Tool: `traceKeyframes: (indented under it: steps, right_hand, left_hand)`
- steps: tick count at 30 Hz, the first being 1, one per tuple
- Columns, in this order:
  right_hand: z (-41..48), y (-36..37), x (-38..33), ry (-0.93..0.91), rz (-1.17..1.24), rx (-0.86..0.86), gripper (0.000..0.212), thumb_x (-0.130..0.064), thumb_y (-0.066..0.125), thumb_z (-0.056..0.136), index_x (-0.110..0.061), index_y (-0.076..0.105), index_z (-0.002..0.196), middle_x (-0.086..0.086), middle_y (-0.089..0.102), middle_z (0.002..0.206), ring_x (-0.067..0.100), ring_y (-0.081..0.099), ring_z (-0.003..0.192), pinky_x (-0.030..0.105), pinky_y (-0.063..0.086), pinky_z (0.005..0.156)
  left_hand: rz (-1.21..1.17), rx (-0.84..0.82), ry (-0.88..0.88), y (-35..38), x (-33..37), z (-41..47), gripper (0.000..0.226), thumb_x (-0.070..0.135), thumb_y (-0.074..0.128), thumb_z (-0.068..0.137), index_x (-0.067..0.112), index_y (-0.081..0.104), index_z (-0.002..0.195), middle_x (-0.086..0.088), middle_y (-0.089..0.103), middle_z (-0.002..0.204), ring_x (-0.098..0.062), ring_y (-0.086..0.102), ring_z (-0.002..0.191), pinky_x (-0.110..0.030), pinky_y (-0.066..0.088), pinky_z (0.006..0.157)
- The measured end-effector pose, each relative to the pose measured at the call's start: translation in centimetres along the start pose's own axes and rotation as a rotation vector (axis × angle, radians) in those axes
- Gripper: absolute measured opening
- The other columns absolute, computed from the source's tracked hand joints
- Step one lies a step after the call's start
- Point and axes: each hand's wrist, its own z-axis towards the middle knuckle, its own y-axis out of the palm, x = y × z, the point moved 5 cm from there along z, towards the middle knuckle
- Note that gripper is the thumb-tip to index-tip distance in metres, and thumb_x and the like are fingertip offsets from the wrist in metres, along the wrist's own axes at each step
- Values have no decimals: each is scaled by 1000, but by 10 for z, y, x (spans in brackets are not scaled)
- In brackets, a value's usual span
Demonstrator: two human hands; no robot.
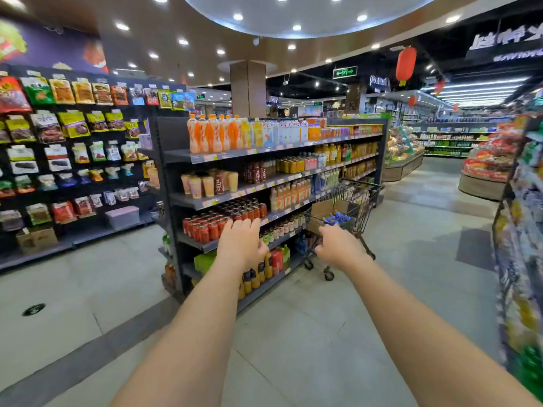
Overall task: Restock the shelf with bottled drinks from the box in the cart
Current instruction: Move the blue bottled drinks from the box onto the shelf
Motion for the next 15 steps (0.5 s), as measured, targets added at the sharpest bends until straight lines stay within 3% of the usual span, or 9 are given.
traceKeyframes:
  steps: [4, 11, 15]
  right_hand:
    - [57, 71, 1, 27, -13, -161, 56, -35, 54, 97, -11, 44, 146, 10, 51, 143, 30, 48, 131, 43, 45, 106]
    - [159, 149, 31, 93, 39, -176, 56, -32, 53, 91, -11, 49, 143, 10, 54, 144, 30, 50, 132, 43, 45, 108]
    - [226, 173, 65, 82, 39, -154, 45, -33, 55, 88, -12, 56, 128, 9, 61, 126, 30, 56, 119, 42, 49, 98]
  left_hand:
    - [-79, -94, 28, 61, -11, 62, 56, 44, 47, 94, 17, 47, 143, -2, 61, 135, -25, 57, 125, -45, 36, 114]
    - [-143, -234, 90, 177, -5, 152, 52, 45, 46, 93, 19, 52, 137, -2, 63, 129, -26, 59, 120, -43, 40, 108]
    - [-209, -266, 93, 236, 12, 211, 54, 48, 42, 90, 18, 53, 134, -2, 64, 119, -28, 61, 112, -42, 48, 99]
